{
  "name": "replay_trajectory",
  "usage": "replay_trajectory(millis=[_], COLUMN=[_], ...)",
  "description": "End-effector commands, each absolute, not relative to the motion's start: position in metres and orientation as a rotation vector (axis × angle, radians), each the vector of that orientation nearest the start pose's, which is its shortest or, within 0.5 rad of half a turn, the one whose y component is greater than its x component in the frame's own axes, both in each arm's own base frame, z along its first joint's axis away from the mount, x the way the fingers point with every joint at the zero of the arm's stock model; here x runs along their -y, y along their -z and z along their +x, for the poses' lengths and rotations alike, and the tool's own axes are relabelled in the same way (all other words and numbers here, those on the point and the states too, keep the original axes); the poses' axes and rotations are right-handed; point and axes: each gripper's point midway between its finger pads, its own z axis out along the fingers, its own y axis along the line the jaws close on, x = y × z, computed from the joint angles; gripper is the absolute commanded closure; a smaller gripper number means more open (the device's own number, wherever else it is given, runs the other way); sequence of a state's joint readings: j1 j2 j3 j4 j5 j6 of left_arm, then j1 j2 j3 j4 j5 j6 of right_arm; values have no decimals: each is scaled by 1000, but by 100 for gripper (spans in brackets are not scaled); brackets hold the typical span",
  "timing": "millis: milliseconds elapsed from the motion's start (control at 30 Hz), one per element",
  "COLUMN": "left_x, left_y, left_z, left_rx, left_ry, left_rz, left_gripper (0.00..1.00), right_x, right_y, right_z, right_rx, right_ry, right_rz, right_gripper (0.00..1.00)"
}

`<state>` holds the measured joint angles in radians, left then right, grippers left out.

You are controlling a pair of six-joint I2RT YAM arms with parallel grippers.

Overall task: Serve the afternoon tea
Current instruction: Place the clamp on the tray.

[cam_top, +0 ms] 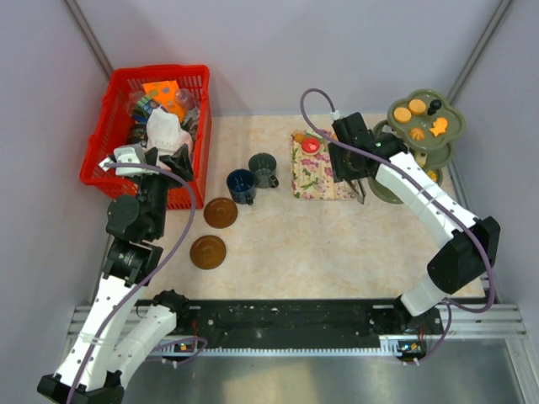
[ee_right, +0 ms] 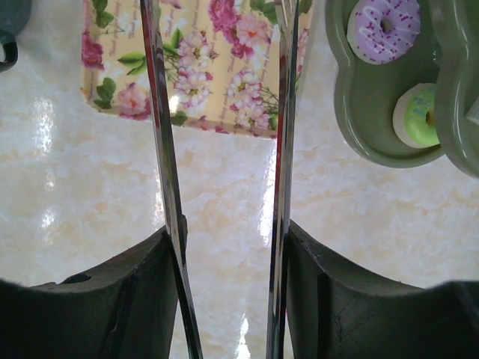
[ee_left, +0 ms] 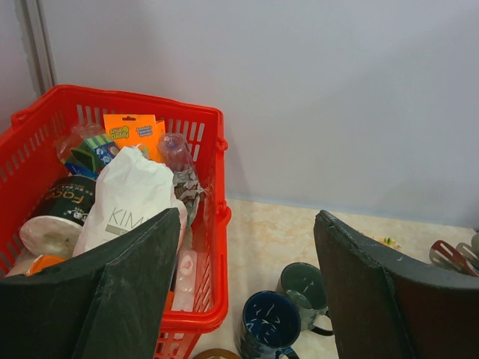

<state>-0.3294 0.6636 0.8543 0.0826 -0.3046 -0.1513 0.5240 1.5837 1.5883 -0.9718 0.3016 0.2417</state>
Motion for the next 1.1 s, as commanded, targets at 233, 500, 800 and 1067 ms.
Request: replay_trajectory(millis=[233, 500, 800, 1067], left_x=[48, 46, 46, 47], left_y=[-419, -420, -420, -420], left_z=[283, 282, 282, 283], left_rx=[-1258, -1256, -1256, -1257], left_ry=[220, 215, 209, 212], left_rz=[-148, -150, -150, -148], left_gripper=[23, 23, 23, 23], right_x=[-158, -166, -165, -142], right_y=[-219, -206, -195, -156], right_z=[344, 354, 366, 341], right_rx=[-2367, -2402, -2422, -2479], right_ry=[-30, -69, -107, -20], right_rz=[-183, -237, -227, -156], right_gripper=[50, 50, 50, 50])
